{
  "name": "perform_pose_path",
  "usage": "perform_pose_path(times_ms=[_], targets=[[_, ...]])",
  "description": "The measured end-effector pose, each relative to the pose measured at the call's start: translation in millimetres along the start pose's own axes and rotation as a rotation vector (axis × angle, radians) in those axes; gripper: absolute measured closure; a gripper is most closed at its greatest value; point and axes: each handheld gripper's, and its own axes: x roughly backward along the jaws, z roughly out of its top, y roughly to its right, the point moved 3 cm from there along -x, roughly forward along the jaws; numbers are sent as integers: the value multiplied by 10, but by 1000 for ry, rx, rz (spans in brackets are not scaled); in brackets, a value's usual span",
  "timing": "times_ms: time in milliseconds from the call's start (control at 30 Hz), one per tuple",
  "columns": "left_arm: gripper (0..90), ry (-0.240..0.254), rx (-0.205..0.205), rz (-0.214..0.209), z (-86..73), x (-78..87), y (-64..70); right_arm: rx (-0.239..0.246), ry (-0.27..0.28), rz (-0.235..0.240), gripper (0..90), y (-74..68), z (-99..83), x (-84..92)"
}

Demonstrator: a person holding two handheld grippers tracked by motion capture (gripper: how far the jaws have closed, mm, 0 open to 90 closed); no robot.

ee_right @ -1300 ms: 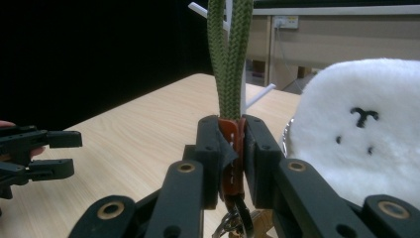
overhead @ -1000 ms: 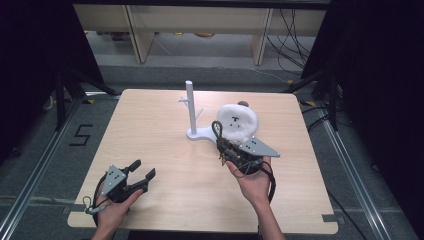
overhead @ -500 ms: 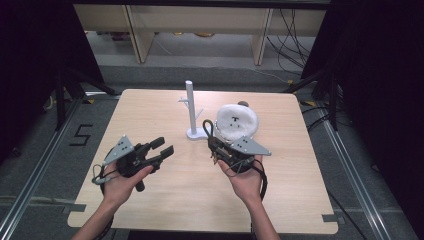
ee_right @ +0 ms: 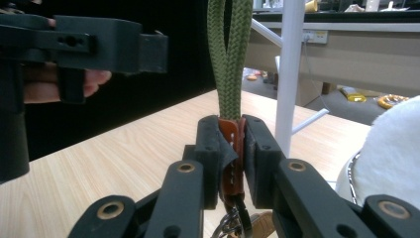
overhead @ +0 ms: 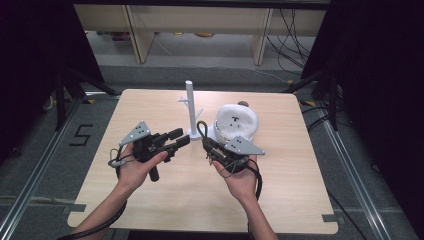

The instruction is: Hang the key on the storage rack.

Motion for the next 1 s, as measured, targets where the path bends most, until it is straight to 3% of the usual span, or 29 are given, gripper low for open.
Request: perform_pose_path(times_ms=[467, 667, 733, 767, 800, 1000], targets=[[691, -17, 30, -51, 24, -175, 25, -3, -8, 10, 793, -95, -2, -46], [759, -15, 43, -71, 25, -179, -10, 29, -8, 35, 793, -104, -10, -77], [777, -14, 48, -73, 26, -177, -14, 25, -12, 19, 793, -106, -13, -75], [787, -13, 51, -76, 29, -175, -14, 48, -4, 21, 793, -98, -4, -75], [795, -11, 54, -79, 33, -173, -13, 25, -12, 28, 793, -115, -6, -76], [832, -21, 52, -79, 60, -158, -7, 18, -9, 31, 793, -136, 10, -82]])
